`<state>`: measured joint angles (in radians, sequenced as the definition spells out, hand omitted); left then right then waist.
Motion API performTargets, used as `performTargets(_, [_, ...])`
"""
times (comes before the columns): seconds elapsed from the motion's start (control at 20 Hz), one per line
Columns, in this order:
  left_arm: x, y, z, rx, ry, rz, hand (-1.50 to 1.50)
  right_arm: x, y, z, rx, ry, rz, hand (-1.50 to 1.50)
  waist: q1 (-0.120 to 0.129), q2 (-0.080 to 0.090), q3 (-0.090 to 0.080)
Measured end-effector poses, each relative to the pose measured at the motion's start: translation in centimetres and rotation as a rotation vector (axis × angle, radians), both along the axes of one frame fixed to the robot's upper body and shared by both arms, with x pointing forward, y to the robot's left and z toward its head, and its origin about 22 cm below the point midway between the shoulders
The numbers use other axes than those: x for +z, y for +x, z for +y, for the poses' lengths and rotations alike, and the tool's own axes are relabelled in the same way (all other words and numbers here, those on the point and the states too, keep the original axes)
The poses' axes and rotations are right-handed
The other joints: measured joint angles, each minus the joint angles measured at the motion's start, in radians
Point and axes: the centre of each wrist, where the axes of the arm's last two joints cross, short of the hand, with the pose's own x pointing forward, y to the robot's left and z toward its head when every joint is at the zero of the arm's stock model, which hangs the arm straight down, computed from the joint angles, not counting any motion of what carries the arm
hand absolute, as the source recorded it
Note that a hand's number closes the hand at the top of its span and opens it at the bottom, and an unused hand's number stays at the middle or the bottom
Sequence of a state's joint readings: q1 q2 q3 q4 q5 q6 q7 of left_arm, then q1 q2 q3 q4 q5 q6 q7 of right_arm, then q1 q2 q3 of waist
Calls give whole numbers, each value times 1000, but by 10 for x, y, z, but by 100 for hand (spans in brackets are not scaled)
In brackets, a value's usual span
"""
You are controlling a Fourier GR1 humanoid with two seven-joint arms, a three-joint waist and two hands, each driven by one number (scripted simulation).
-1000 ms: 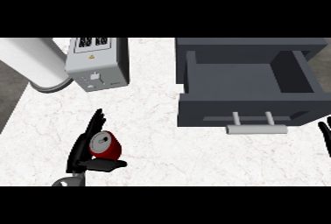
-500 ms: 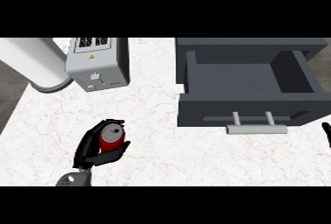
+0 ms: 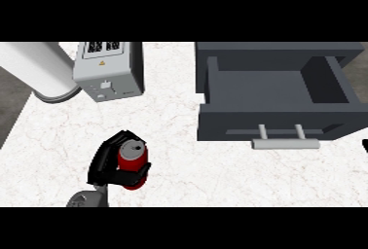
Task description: Pick up the can, place it into the drawer and close the drawer
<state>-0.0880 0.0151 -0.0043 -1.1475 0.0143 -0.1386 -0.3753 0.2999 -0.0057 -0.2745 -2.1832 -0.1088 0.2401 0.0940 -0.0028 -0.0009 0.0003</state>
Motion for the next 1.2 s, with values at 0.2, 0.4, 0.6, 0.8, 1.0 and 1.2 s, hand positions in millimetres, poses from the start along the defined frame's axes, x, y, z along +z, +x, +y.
performTargets(0.2, [14, 16, 16, 116, -12, -23, 150, -3, 2, -1, 1, 5, -3, -150, 0, 0, 0])
performTargets(0.4, [25, 32, 35, 227, -19, -42, 150, 1, 0, 4, 2, -2, -2, -150, -2, 1, 0])
performTargets(0.6, [49, 45, 39, 232, -11, -64, 150, 2, -3, 1, 1, 8, -4, -150, -1, 0, 0])
performTargets(0.8, [74, 57, 18, 205, 7, -90, 150, 1, -7, 1, -4, 6, -2, -150, -2, 0, 0])
performTargets(1.0, [104, 66, -10, 164, 25, -133, 150, -1, -9, 1, -13, 5, -13, -150, -2, -1, 0])
performTargets(1.2, [144, 71, -36, 131, 32, -158, 150, 3, -7, -1, -17, 2, -12, -150, 0, -1, 0])
